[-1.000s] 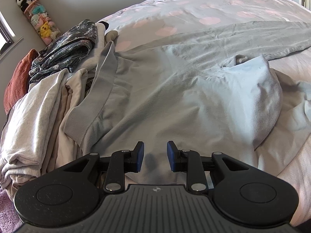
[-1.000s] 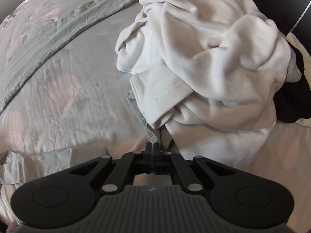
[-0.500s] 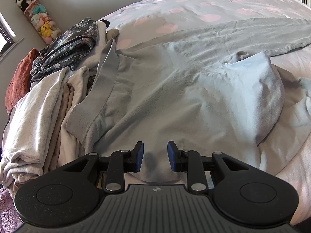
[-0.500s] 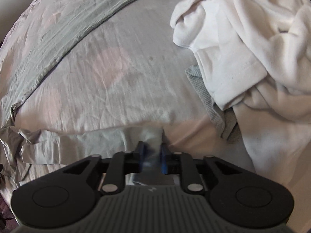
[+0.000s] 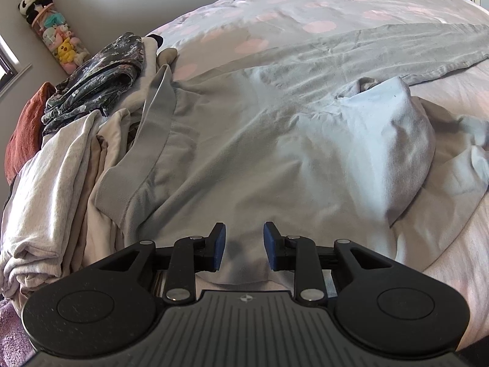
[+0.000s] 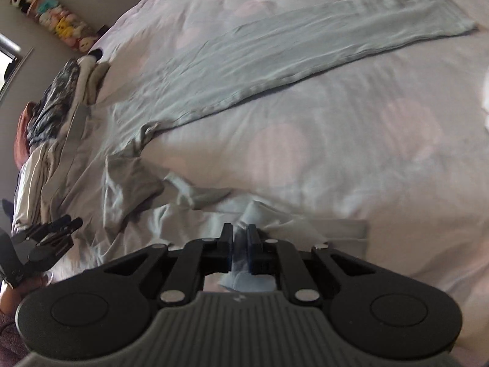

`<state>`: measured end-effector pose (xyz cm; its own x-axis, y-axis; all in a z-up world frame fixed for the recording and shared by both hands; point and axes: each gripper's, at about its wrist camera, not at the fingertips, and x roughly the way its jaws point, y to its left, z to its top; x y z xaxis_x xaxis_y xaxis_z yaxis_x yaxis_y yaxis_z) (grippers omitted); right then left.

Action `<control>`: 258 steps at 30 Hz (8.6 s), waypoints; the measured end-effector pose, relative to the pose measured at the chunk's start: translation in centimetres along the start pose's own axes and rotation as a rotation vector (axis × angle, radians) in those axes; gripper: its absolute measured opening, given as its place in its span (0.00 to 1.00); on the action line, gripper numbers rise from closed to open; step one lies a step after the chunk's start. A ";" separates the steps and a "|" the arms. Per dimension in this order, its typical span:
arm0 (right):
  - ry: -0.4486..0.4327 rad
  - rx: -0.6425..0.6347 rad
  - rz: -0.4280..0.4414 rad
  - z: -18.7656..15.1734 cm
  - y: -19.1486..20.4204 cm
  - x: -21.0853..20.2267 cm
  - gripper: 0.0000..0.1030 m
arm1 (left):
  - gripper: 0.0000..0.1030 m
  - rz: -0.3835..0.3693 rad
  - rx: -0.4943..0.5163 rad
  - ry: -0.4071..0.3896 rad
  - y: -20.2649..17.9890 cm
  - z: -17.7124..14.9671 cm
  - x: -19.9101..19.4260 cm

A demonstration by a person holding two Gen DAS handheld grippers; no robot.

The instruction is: Fold clothes

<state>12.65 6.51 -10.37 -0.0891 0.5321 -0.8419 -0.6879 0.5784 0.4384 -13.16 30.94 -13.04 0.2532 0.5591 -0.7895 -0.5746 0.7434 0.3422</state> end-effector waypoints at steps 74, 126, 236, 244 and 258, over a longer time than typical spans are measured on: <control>-0.367 0.358 -0.513 -2.7 -17.5 -18.7 0.05 | 0.30 -0.048 0.088 -0.014 -2.8 0.1 -1.5; -0.422 0.517 -0.433 -8.9 -23.4 -17.3 0.10 | 0.32 -0.045 0.194 0.015 -4.4 0.1 -1.7; 0.105 -0.462 -0.459 -5.9 -16.1 -9.3 0.25 | 0.02 0.388 0.871 -0.116 -1.2 -9.4 6.7; 0.219 -0.442 -0.434 -4.8 -16.3 -6.7 0.27 | 0.02 0.392 0.862 -0.105 -1.3 -9.3 6.7; 0.016 -0.565 -0.567 -4.7 -13.4 -8.0 0.00 | 0.02 0.376 0.844 -0.104 -1.2 -9.1 6.5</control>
<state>19.24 -8.43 -10.97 0.3759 0.2400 -0.8951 -0.8921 0.3550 -0.2794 -17.91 30.36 -23.22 0.2575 0.8171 -0.5158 0.1134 0.5046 0.8559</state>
